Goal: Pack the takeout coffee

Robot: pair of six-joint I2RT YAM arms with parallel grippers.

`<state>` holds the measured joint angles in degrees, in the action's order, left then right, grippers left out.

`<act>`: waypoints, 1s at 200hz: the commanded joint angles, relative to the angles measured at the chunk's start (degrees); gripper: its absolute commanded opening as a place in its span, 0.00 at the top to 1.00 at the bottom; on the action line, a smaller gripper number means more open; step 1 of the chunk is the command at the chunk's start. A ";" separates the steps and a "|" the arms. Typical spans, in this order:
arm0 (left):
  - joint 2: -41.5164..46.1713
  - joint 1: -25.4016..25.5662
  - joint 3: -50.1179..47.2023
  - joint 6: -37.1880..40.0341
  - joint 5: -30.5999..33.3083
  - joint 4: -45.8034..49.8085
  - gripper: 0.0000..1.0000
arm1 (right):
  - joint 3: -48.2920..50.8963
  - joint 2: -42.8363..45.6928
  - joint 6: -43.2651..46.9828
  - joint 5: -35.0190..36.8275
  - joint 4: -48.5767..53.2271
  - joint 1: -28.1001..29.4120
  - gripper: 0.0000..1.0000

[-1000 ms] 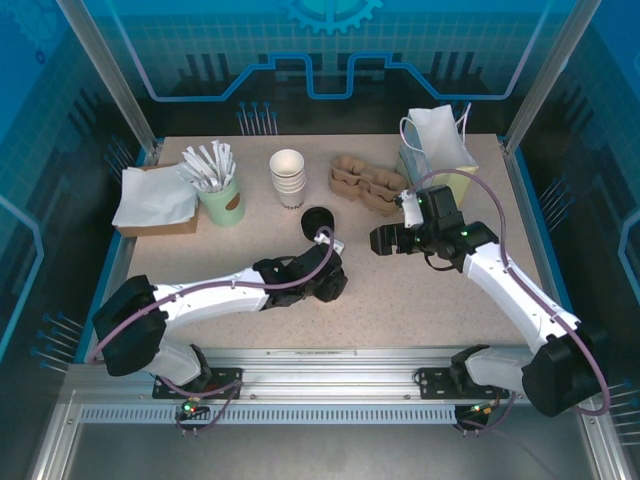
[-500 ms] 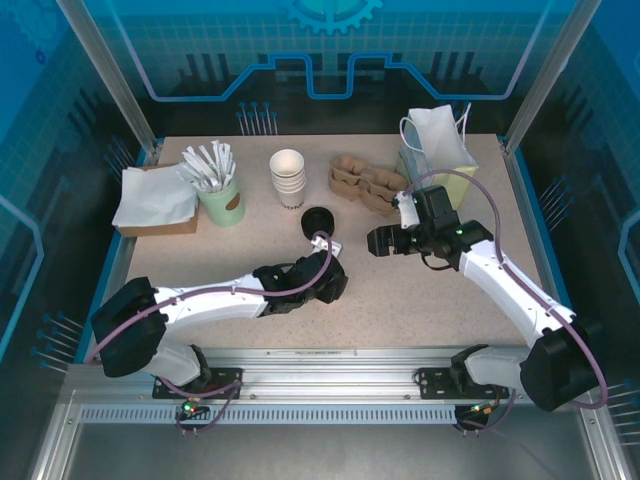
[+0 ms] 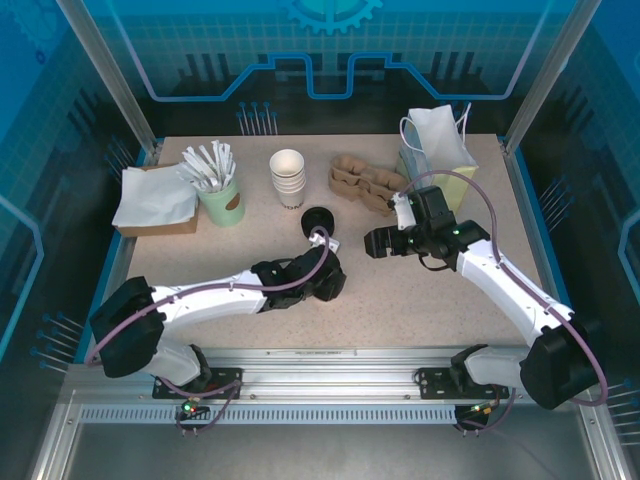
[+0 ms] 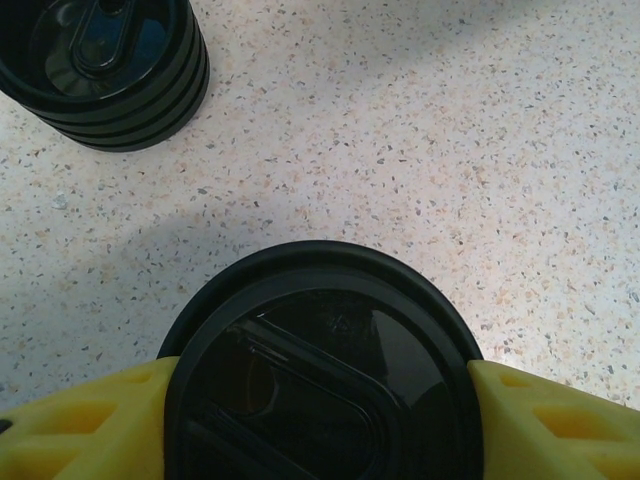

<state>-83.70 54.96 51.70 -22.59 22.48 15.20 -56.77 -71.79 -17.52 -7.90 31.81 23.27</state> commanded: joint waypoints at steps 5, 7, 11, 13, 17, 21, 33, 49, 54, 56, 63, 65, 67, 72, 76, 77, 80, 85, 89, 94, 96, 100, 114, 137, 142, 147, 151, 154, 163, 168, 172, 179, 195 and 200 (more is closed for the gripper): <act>-1.60 -0.55 2.10 -0.79 -2.12 5.86 0.33 | -2.21 -0.53 0.29 0.19 1.28 0.73 0.12; -1.56 -0.55 2.20 -0.79 -2.14 5.88 0.32 | -2.27 -0.48 0.29 0.17 1.27 0.73 0.12; -1.48 -0.51 2.41 -0.83 -2.14 5.88 0.32 | -2.30 -0.50 0.25 0.09 1.29 0.73 0.12; -1.45 -0.54 2.50 -0.76 -2.15 5.78 0.31 | -2.29 -0.53 0.28 0.08 1.20 0.73 0.12; -1.34 -0.55 2.67 -0.72 -2.21 5.74 0.31 | -2.36 -0.57 0.23 0.01 1.15 0.73 0.12; -1.21 -0.55 2.85 -0.74 -2.20 5.72 0.30 | -2.39 -0.67 0.20 -0.01 1.15 0.68 0.12; -0.97 -0.56 3.35 -0.46 -2.17 5.72 0.29 | -2.58 -0.89 0.28 -0.09 1.19 0.82 0.12; -0.72 -0.53 4.04 -0.10 -2.03 5.72 0.27 | -2.86 -1.22 0.29 -0.18 1.30 0.98 0.12; -0.72 -0.55 4.17 -0.01 -2.07 5.72 0.26 | -2.95 -1.27 0.28 -0.18 1.26 1.07 0.12; -0.68 -0.55 4.30 0.00 -2.08 5.78 0.25 | -2.98 -1.32 0.29 -0.18 1.24 1.08 0.12; -0.67 -0.54 4.45 0.08 -1.97 5.80 0.24 | -3.16 -1.41 0.29 -0.14 1.25 1.21 0.12; -0.56 -0.55 4.52 0.06 -1.93 5.80 0.24 | -3.23 -1.47 0.29 -0.17 1.26 1.20 0.12; -0.54 -0.55 4.61 0.08 -1.87 5.80 0.24 | -3.27 -1.48 0.29 -0.14 1.24 1.26 0.12; -0.58 -0.55 4.78 0.17 -1.83 5.77 0.23 | -3.38 -1.44 0.37 -0.17 1.32 1.34 0.12; -0.50 -0.53 4.93 0.24 -1.79 5.74 0.23 | -3.42 -1.55 0.40 -0.17 1.37 1.32 0.12; -0.50 -0.54 4.96 0.25 -1.76 5.77 0.23 | -3.47 -1.58 0.39 -0.18 1.43 1.33 0.12; -0.43 -0.55 5.10 0.24 -1.75 5.80 0.23 | -3.57 -1.60 0.51 -0.17 1.41 1.41 0.12; -0.41 -0.55 5.29 0.29 -1.62 5.82 0.22 | -3.71 -1.62 0.47 -0.10 1.49 1.43 0.12; -0.34 -0.55 5.50 0.30 -1.57 5.89 0.22 | -3.78 -1.75 0.55 -0.02 1.56 1.44 0.12; -0.21 -0.55 5.59 0.40 -1.48 5.81 0.21 | -3.87 -1.77 0.56 -0.01 1.67 1.48 0.12; -0.21 -0.55 5.71 0.43 -1.48 5.85 0.21 | -3.87 -1.78 0.62 0.03 1.72 1.51 0.12; -0.17 -0.55 5.84 0.44 -1.47 5.96 0.21 | -3.95 -1.75 0.71 0.08 1.68 1.52 0.12; -0.01 -0.53 6.04 0.68 -1.54 6.14 0.20 | -3.99 -1.76 0.83 0.39 1.85 1.52 0.12; 0.62 -0.60 5.87 0.97 -1.37 6.37 0.19 | -3.48 -1.44 0.99 0.78 1.80 1.69 0.12; 0.89 -0.58 5.87 0.97 -1.38 6.57 0.19 | -3.38 -1.41 1.12 0.78 1.76 1.68 0.12; 1.18 -0.59 5.87 0.89 -1.31 6.90 0.19 | -3.21 -1.26 1.37 0.74 1.70 1.81 0.12; 1.53 -0.70 5.74 0.71 -1.32 7.15 0.19 | -2.97 -1.12 1.58 0.70 1.55 1.92 0.12; 1.92 -0.76 5.65 0.63 -1.43 7.27 0.19 | -2.79 -0.96 1.75 0.77 1.44 2.00 0.12; 3.52 -1.23 5.15 0.23 -1.65 7.58 0.19 | -1.97 -0.08 2.35 0.96 0.87 2.46 0.12; 4.70 -1.66 4.69 -0.11 -1.91 7.72 0.19 | -1.45 0.55 2.88 0.96 0.59 2.63 0.12; 5.86 -2.22 4.17 -0.32 -2.18 7.90 0.19 | -1.15 1.11 3.40 0.91 0.41 2.93 0.12; 8.10 -3.52 3.14 -0.96 -3.30 8.15 0.19 | -0.74 2.00 4.85 0.56 0.12 3.71 0.12; 13.94 -8.14 0.58 -3.00 -7.71 8.62 0.20 | -0.56 2.90 8.48 0.90 0.08 7.63 0.12; 15.66 -9.70 -0.29 -3.72 -9.57 8.71 0.20 | -0.74 2.71 9.50 1.32 0.21 9.17 0.12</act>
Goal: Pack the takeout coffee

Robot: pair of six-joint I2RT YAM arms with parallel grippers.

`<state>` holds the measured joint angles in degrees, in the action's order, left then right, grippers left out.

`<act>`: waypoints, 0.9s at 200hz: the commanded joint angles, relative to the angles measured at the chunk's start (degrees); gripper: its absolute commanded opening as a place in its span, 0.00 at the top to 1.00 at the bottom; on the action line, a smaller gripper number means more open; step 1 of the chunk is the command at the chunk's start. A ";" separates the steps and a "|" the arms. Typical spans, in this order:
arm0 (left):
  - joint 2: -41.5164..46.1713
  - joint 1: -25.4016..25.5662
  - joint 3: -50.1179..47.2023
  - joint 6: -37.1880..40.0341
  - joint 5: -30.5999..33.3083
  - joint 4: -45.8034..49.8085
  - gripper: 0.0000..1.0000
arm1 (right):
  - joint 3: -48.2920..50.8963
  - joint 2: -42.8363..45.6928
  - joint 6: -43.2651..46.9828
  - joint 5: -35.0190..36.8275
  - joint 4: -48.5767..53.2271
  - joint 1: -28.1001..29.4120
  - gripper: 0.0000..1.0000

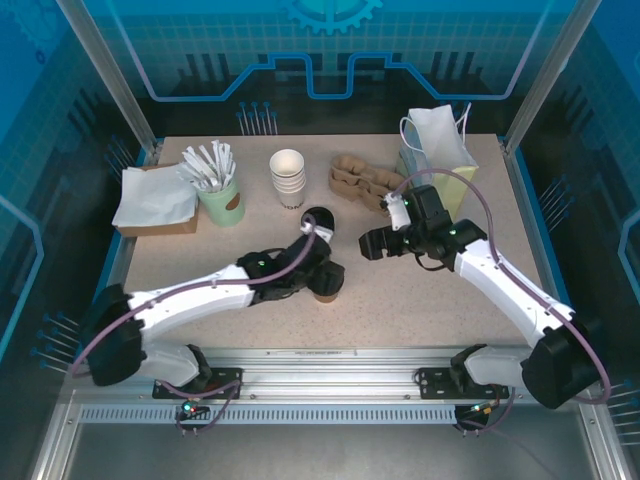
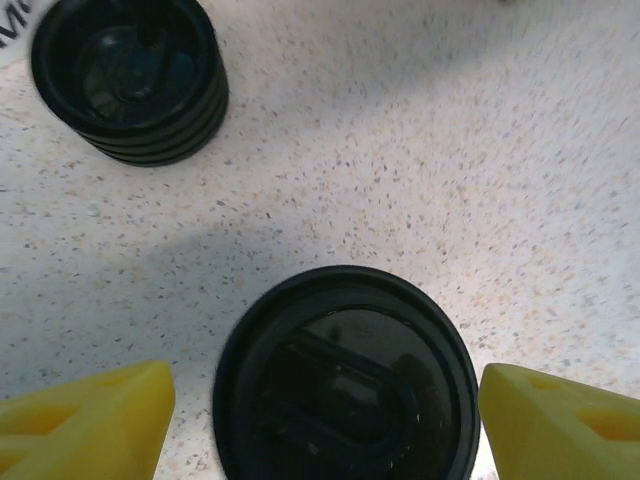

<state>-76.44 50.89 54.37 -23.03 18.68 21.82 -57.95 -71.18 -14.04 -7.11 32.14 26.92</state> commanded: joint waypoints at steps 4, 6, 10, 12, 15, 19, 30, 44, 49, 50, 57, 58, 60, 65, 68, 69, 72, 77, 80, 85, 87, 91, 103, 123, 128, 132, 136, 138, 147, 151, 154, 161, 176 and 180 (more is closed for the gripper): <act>9.99 -7.11 -3.65 -3.92 -7.16 2.11 0.20 | 0.19 1.72 6.77 0.91 0.06 6.79 0.11; 10.70 -7.65 -3.98 -4.12 -7.80 2.13 0.20 | -0.01 1.52 7.17 1.13 0.19 7.42 0.11; 12.00 -9.05 -4.60 -4.63 -8.92 2.19 0.20 | -0.38 0.95 7.83 1.41 0.37 8.65 0.10; 12.54 -9.76 -4.92 -4.94 -9.38 2.24 0.20 | -0.51 0.56 8.20 1.51 0.51 9.33 0.10; 13.50 -10.66 -5.37 -5.23 -10.08 2.37 0.20 | -0.89 0.01 8.74 1.71 0.78 10.17 0.10; 14.67 -11.71 -5.83 -5.54 -10.77 2.53 0.20 | -1.41 -0.73 9.43 2.24 1.09 11.47 0.09; 17.27 -14.95 -6.85 -6.06 -12.11 3.32 0.19 | -2.75 -3.20 11.06 4.70 2.09 14.71 0.07; 19.69 -18.03 -7.44 -6.23 -12.81 4.54 0.19 | -4.95 -6.62 12.91 7.90 3.60 18.13 0.04; 20.18 -18.84 -7.59 -6.04 -12.93 4.94 0.19 | -5.72 -7.80 13.38 8.60 4.10 19.04 0.04; 20.32 -18.92 -7.60 -6.01 -12.90 5.00 0.19 | -5.92 -7.99 13.45 8.73 4.17 19.17 0.04; 21.15 -19.94 -7.63 -5.77 -13.05 5.45 0.19 | -7.10 -9.75 14.00 9.00 4.86 19.96 0.03; 21.24 -20.08 -7.66 -5.70 -13.09 5.48 0.19 | -7.23 -9.94 14.02 9.02 4.95 20.03 0.03; 21.42 -20.34 -7.65 -5.64 -13.19 5.61 0.19 | -7.56 -10.21 14.15 9.06 5.06 20.35 0.03; 21.80 -20.80 -7.67 -5.50 -13.22 5.83 0.19 | -8.22 -11.25 14.47 9.13 5.33 20.87 0.03; 21.93 -21.03 -7.63 -5.39 -13.25 5.99 0.19 | -8.49 -11.68 14.55 9.09 5.46 21.00 0.03; 22.03 -21.15 -7.62 -5.38 -13.24 6.01 0.19 | -8.73 -11.98 14.74 9.08 5.54 21.19 0.03; 22.23 -21.37 -7.69 -5.29 -13.28 6.11 0.19 | -9.14 -12.51 14.93 9.18 5.75 21.53 0.02; 22.45 -21.60 -7.65 -5.15 -13.40 6.20 0.19 | -9.71 -13.31 15.23 9.37 6.06 21.95 0.02; 22.52 -21.78 -7.63 -5.14 -13.45 6.26 0.19 | -10.14 -13.89 15.31 9.61 6.29 22.17 0.02; 22.67 -21.98 -7.61 -5.02 -13.49 6.39 0.19 | -10.68 -14.58 15.59 9.88 6.63 22.48 0.02; 22.68 -22.04 -7.57 -4.95 -13.49 6.39 0.19 | -10.82 -14.77 15.61 9.95 6.71 22.57 0.02; 22.78 -22.17 -7.56 -4.95 -13.60 6.47 0.19 | -11.32 -15.55 15.74 10.03 7.02 22.78 0.02; 22.85 -22.48 -7.51 -4.67 -13.75 6.61 0.19 | -12.27 -17.08 16.17 10.19 7.56 23.24 0.02; 22.83 -22.82 -7.51 -4.31 -14.07 6.65 0.19 | -14.00 -19.56 16.59 11.31 8.35 24.29 0.03; 22.83 -22.86 -7.51 -4.23 -14.11 6.65 0.19 | -14.45 -20.18 16.74 11.48 8.52 24.47 0.03; 22.88 -22.93 -7.46 -4.18 -14.17 6.64 0.19 | -14.74 -20.62 16.77 11.57 8.75 24.62 0.03; 22.88 -23.02 -7.48 -4.13 -14.26 6.65 0.19 | -15.03 -21.06 16.84 11.74 8.86 24.75 0.03; 22.95 -23.07 -7.47 -4.13 -14.28 6.63 0.19 | -15.14 -21.16 16.85 11.81 8.89 24.83 0.03; 22.90 -23.09 -7.48 -4.13 -14.34 6.70 0.19 | -15.56 -21.99 17.00 11.94 8.99 24.98 0.04; 22.92 -23.18 -7.50 -4.13 -14.39 6.69 0.19 | -15.77 -22.40 17.05 12.07 9.12 25.17 0.05; 22.92 -23.17 -7.52 -4.07 -14.45 6.75 0.19 | -15.89 -22.61 17.08 12.14 9.17 25.20 0.06; 22.96 -23.20 -7.48 -4.00 -14.47 6.87 0.19 | -16.16 -23.06 17.13 12.50 9.40 25.36 0.07; 23.00 -23.29 -7.52 -3.82 -14.55 7.05 0.19 | -16.42 -23.85 17.42 12.72 9.85 25.54 0.11; 23.09 -23.34 -7.52 -3.78 -14.55 7.09 0.19 | -16.57 -24.04 17.39 12.80 10.00 25.55 0.12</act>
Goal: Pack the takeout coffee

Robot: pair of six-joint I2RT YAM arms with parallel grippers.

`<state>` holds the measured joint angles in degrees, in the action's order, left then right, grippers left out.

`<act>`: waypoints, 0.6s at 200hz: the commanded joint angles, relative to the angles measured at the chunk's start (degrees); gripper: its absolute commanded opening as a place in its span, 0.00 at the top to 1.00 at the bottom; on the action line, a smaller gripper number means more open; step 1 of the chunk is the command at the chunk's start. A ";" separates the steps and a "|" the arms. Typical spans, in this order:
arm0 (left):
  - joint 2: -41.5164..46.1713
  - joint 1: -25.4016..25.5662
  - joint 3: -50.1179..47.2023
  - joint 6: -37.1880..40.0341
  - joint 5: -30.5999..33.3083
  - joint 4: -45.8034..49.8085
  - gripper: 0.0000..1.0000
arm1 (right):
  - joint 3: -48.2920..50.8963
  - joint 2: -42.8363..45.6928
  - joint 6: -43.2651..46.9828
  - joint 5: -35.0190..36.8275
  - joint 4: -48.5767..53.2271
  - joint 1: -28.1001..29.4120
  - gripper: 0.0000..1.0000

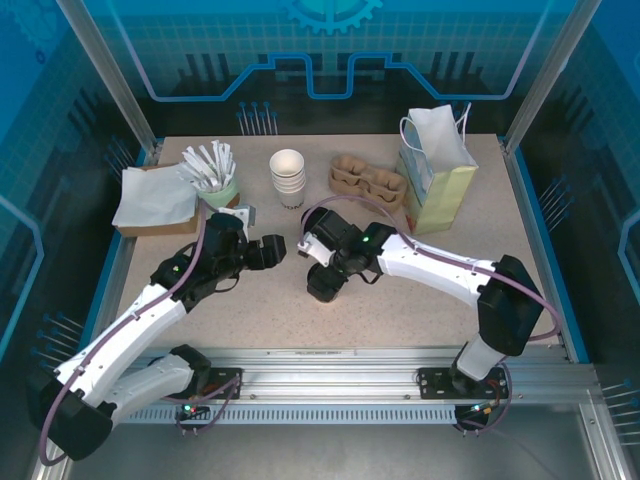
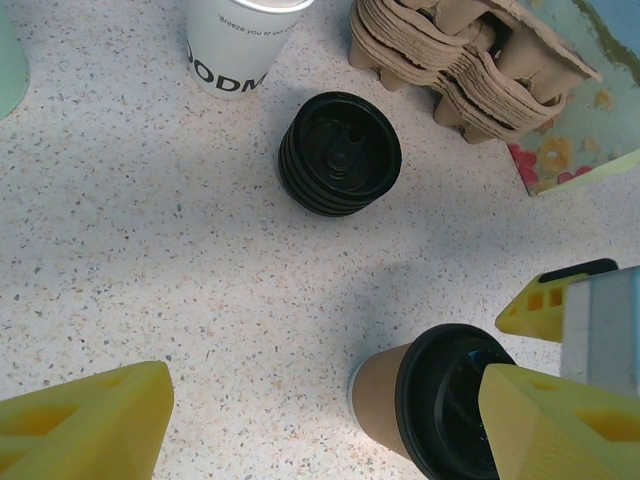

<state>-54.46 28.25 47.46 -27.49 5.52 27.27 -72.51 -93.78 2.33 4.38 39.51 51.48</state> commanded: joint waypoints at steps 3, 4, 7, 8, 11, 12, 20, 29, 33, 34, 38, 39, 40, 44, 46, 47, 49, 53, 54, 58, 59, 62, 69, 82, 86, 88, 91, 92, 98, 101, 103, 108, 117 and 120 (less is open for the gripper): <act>1.11 -0.70 -0.57 0.67 -1.42 1.65 0.19 | -2.01 -1.53 1.06 1.35 2.66 0.99 0.13; 1.11 -0.68 -0.59 0.63 -1.40 1.65 0.19 | -2.01 -1.56 1.03 1.38 2.67 0.99 0.13; 1.15 -0.73 -0.61 0.71 -1.37 1.65 0.19 | -2.01 -1.66 1.09 1.40 2.68 0.96 0.14; 1.17 -0.69 -0.62 0.74 -1.38 1.65 0.19 | -2.01 -1.66 1.10 1.37 2.72 1.02 0.15; 1.19 -0.70 -0.59 0.76 -1.39 1.62 0.19 | -1.94 -1.75 1.10 1.36 2.76 0.99 0.16; 1.19 -0.68 -0.56 0.76 -1.39 1.63 0.19 | -1.94 -1.80 1.10 1.43 2.81 0.94 0.16; 1.19 -0.81 -0.61 0.85 -1.43 1.65 0.19 | -1.84 -1.93 1.10 1.58 2.92 1.00 0.19; 1.19 -0.81 -0.53 0.85 -1.45 1.67 0.19 | -1.54 -2.02 1.10 1.75 3.03 1.05 0.21; 1.19 -0.83 -0.52 0.92 -1.47 1.65 0.19 | -1.38 -2.00 1.11 1.85 3.04 1.04 0.23; 1.19 -0.83 -0.48 0.93 -1.48 1.65 0.19 | -1.35 -2.01 1.11 1.81 3.08 1.01 0.23; 1.19 -0.91 -0.41 0.94 -1.48 1.63 0.19 | -1.19 -1.98 1.10 1.93 3.12 1.04 0.24; 1.19 -0.87 -0.38 0.90 -1.48 1.64 0.19 | -1.17 -2.00 1.10 1.94 3.17 1.06 0.24; 1.19 -0.89 -0.37 0.92 -1.48 1.64 0.19 | -1.11 -2.01 1.10 1.94 3.19 1.02 0.25; 1.19 -0.87 -0.41 0.94 -1.54 1.65 0.19 | -0.91 -1.98 1.10 2.02 3.21 0.99 0.26; 1.19 -0.84 -0.37 0.94 -1.56 1.65 0.19 | -0.78 -2.01 1.10 2.03 3.23 1.01 0.26; 1.19 -0.83 -0.36 0.94 -1.56 1.65 0.19 | -0.74 -2.02 1.10 2.03 3.22 1.04 0.26; 1.19 -0.87 -0.42 0.94 -1.56 1.65 0.19 | -0.60 -2.02 1.10 2.03 3.21 1.00 0.27; 1.19 -0.91 -0.37 0.89 -1.55 1.69 0.19 | -0.30 -2.02 1.06 2.06 3.21 0.97 0.28; 1.19 -0.91 -0.36 0.91 -1.56 1.67 0.19 | -0.28 -2.07 1.03 2.09 3.21 0.98 0.28; 1.19 -0.92 -0.34 0.96 -1.56 1.75 0.19 | -0.03 -2.11 1.01 2.09 3.25 0.98 0.29; 1.19 -0.92 -0.35 1.00 -1.56 1.70 0.19 | 0.03 -2.11 1.01 2.10 3.27 0.98 0.29; 1.26 -0.92 -0.35 0.96 -1.49 1.73 0.19 | 0.19 -2.18 1.01 2.15 3.29 0.99 0.29; 1.28 -0.94 -0.31 1.00 -1.44 1.82 0.19 | 0.63 -2.26 0.93 2.26 3.49 0.98 0.29; 1.37 -0.93 -0.33 0.94 -1.50 2.00 0.19 | 1.42 -2.62 0.71 2.53 3.65 1.00 0.32; 1.45 -0.98 -0.32 0.94 -1.53 2.00 0.19 | 1.63 -2.70 0.66 2.64 3.76 1.01 0.33; 1.46 -0.95 -0.35 0.94 -1.53 2.07 0.19 | 1.77 -2.72 0.62 2.71 3.85 0.99 0.33; 1.54 -0.92 -0.34 0.94 -1.49 2.13 0.19 | 1.98 -2.80 0.59 2.82 3.85 0.99 0.34; 1.54 -0.92 -0.35 0.90 -1.44 2.20 0.19 | 2.04 -2.81 0.54 2.87 3.84 0.99 0.34; 1.62 -0.92 -0.36 0.85 -1.41 2.26 0.19 | 2.63 -2.77 0.32 2.97 3.79 0.99 0.35; 1.63 -0.93 -0.47 0.85 -1.43 2.26 0.19 | 2.94 -2.81 0.31 3.07 3.74 0.97 0.36; 1.68 -0.92 -0.56 0.74 -1.47 2.26 0.19 | 3.11 -2.75 0.22 3.08 3.76 0.98 0.36; 1.70 -0.92 -0.61 0.64 -1.49 2.26 0.19 | 3.60 -2.81 0.03 3.08 3.65 0.97 0.36; 1.87 -0.96 -1.00 0.42 -1.58 2.18 0.19 | 4.61 -2.86 -0.47 3.17 3.58 0.78 0.37; 1.89 -0.92 -1.04 0.35 -1.61 2.14 0.19 | 4.95 -2.89 -0.61 3.13 3.52 0.74 0.38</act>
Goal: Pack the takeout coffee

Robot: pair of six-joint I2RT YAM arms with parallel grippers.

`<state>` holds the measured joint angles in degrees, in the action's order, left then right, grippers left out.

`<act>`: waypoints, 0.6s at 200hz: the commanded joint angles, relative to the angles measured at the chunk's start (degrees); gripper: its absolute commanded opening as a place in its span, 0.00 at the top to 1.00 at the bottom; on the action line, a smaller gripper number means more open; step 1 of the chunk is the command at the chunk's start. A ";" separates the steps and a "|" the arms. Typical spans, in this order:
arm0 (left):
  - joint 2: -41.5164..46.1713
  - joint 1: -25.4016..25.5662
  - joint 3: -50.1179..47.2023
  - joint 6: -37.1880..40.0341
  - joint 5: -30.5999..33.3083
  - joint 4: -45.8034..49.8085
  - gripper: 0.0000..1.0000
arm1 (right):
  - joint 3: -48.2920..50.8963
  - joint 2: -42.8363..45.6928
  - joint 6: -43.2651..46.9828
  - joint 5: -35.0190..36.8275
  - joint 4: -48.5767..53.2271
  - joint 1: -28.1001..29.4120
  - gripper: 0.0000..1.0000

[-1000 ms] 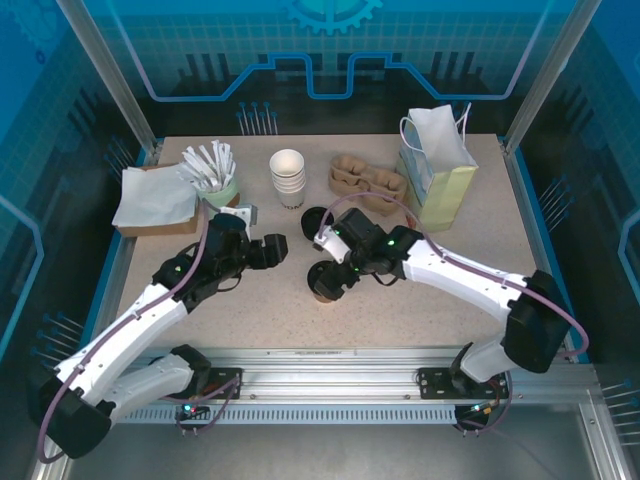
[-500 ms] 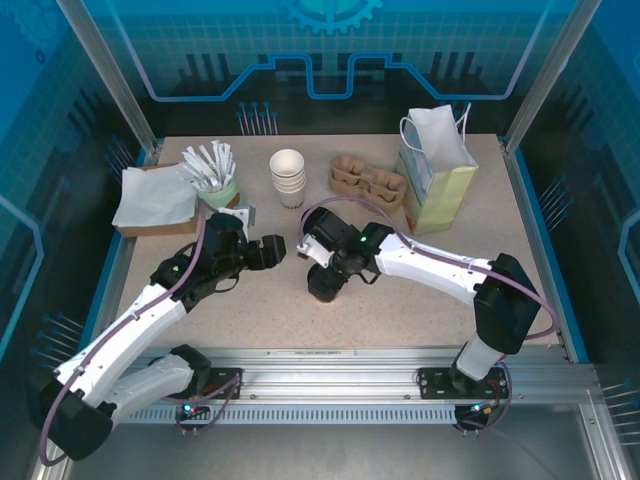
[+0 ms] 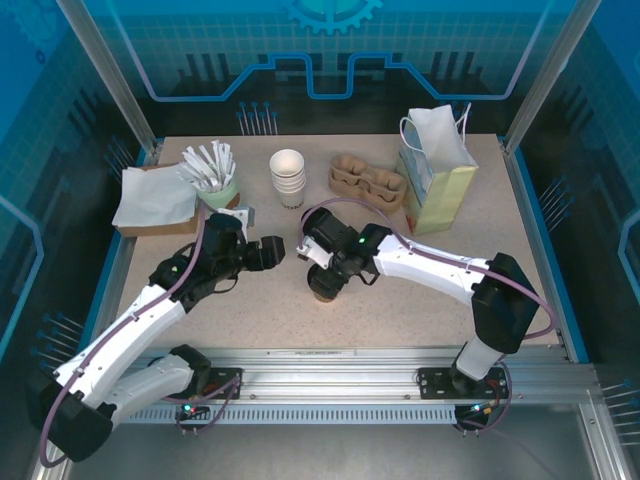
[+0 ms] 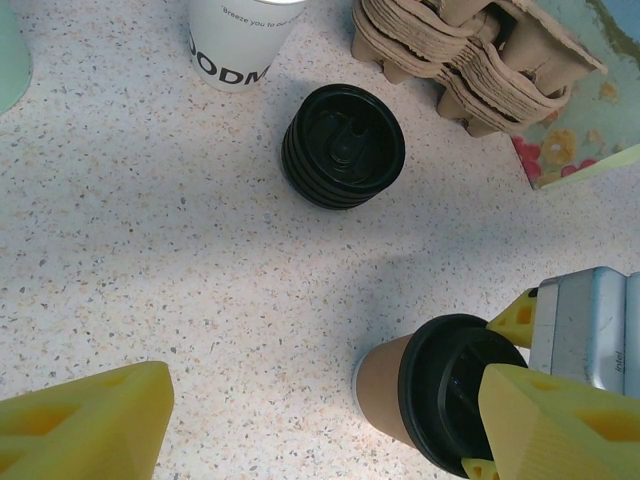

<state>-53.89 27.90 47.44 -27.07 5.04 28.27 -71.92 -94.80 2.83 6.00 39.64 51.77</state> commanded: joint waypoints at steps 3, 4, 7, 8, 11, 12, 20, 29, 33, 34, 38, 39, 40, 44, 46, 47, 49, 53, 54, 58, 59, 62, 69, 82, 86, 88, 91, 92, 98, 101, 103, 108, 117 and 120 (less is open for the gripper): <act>1.41 -0.60 -1.23 -0.13 -1.23 1.09 0.19 | 4.68 -1.85 -1.30 1.51 3.39 0.46 0.38; 1.41 -0.58 -1.26 -0.15 -1.25 1.04 0.19 | 4.81 -1.86 -1.32 1.53 3.32 0.45 0.38; 1.46 -0.57 -1.34 -0.22 -1.27 1.00 0.19 | 5.18 -1.87 -1.53 1.47 3.23 0.44 0.39; 1.44 -0.61 -1.36 -0.24 -1.31 1.00 0.19 | 5.33 -1.87 -1.65 1.43 3.20 0.44 0.39; 1.45 -0.57 -1.57 -0.34 -1.34 0.93 0.19 | 5.73 -1.85 -1.83 1.43 3.11 0.40 0.39; 1.48 -0.57 -1.61 -0.35 -1.34 0.87 0.19 | 5.82 -1.82 -1.89 1.45 3.10 0.42 0.39; 1.56 -0.63 -1.94 -0.61 -1.49 0.67 0.19 | 6.67 -1.93 -2.51 1.36 2.78 0.44 0.40; 1.54 -0.61 -2.34 -0.79 -1.53 0.41 0.19 | 7.75 -1.96 -3.10 1.35 2.24 0.44 0.41; 1.48 -0.64 -2.56 -0.96 -1.56 0.26 0.19 | 8.19 -1.92 -3.32 1.42 2.00 0.42 0.42; 1.49 -0.60 -2.63 -1.01 -1.58 0.23 0.19 | 8.28 -1.94 -3.43 1.45 1.92 0.43 0.42; 1.40 -0.62 -2.81 -1.12 -1.72 0.12 0.19 | 8.68 -1.91 -3.75 1.54 1.73 0.44 0.42; 1.41 -0.64 -2.80 -1.13 -1.71 0.08 0.19 | 8.75 -1.94 -3.82 1.55 1.70 0.49 0.42; 1.37 -0.65 -2.88 -1.14 -1.70 0.05 0.19 | 8.87 -1.95 -3.85 1.55 1.64 0.51 0.42; 1.27 -0.62 -3.05 -1.31 -1.89 -0.09 0.19 | 9.30 -1.94 -4.03 1.73 1.47 0.51 0.42; 1.25 -0.58 -3.14 -1.32 -1.94 -0.13 0.19 | 9.51 -1.91 -4.14 1.84 1.36 0.57 0.42; 1.16 -0.62 -3.19 -1.36 -2.00 -0.14 0.19 | 9.60 -1.89 -4.23 1.88 1.34 0.59 0.42; 1.15 -0.58 -3.31 -1.44 -1.99 -0.19 0.19 | 9.80 -1.88 -4.30 2.03 1.26 0.59 0.42; 1.09 -0.57 -3.48 -1.61 -2.17 -0.36 0.19 | 9.88 -1.95 -4.63 2.21 1.54 0.61 0.43; 1.08 -0.61 -3.58 -1.73 -2.15 -0.43 0.19 | 9.83 -2.00 -4.69 2.24 1.78 0.57 0.43; 0.98 -0.57 -3.69 -1.88 -2.23 -0.54 0.19 | 9.88 -1.98 -4.91 2.61 2.00 0.73 0.43; 0.89 -0.57 -3.81 -1.91 -2.27 -0.61 0.19 | 10.05 -1.97 -4.93 2.66 1.97 0.76 0.43; 0.86 -0.58 -4.03 -2.06 -2.41 -0.73 0.19 | 10.25 -1.84 -4.94 2.84 1.91 0.85 0.43; 0.76 -0.64 -4.48 -2.24 -2.64 -0.97 0.19 | 10.57 -1.69 -5.08 3.50 2.04 0.98 0.43; 0.50 -0.57 -5.17 -2.46 -2.69 -1.53 0.19 | 10.82 -1.81 -5.33 3.59 2.32 0.97 0.43; 0.46 -0.59 -5.29 -2.54 -2.63 -1.63 0.19 | 10.84 -1.89 -5.38 3.74 2.44 0.92 0.43; 0.45 -0.57 -5.31 -2.55 -2.63 -1.64 0.19 | 10.84 -1.99 -5.45 3.91 2.52 0.96 0.43; 0.39 -0.57 -5.40 -2.62 -2.63 -1.64 0.19 | 10.88 -2.03 -5.62 4.20 2.62 1.02 0.43; 0.37 -0.57 -5.42 -2.63 -2.60 -1.68 0.19 | 10.90 -2.09 -5.63 4.29 2.72 1.04 0.43; 0.36 -0.61 -5.38 -2.64 -2.71 -1.68 0.19 | 10.99 -2.49 -5.57 4.86 2.98 1.17 0.43; 0.36 -0.62 -5.49 -2.70 -2.71 -1.68 0.19 | 11.08 -2.64 -5.40 5.08 3.11 1.22 0.43; 0.36 -0.58 -5.44 -2.72 -2.81 -1.72 0.19 | 11.14 -2.75 -5.39 5.21 3.20 1.23 0.43; 0.31 -0.58 -5.52 -2.80 -2.84 -1.81 0.19 | 11.26 -2.93 -5.29 5.58 3.38 1.15 0.43; 0.36 -0.60 -5.64 -2.90 -3.03 -1.90 0.19 | 11.30 -2.80 -5.34 5.86 3.30 0.99 0.43; 0.27 -0.57 -5.72 -2.97 -3.08 -1.97 0.19 | 11.28 -2.56 -5.24 5.67 3.26 0.95 0.43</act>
<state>-53.45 27.90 42.52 -28.64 3.51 27.59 -65.91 -91.88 -1.52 7.66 32.77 52.36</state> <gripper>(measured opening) 0.813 0.641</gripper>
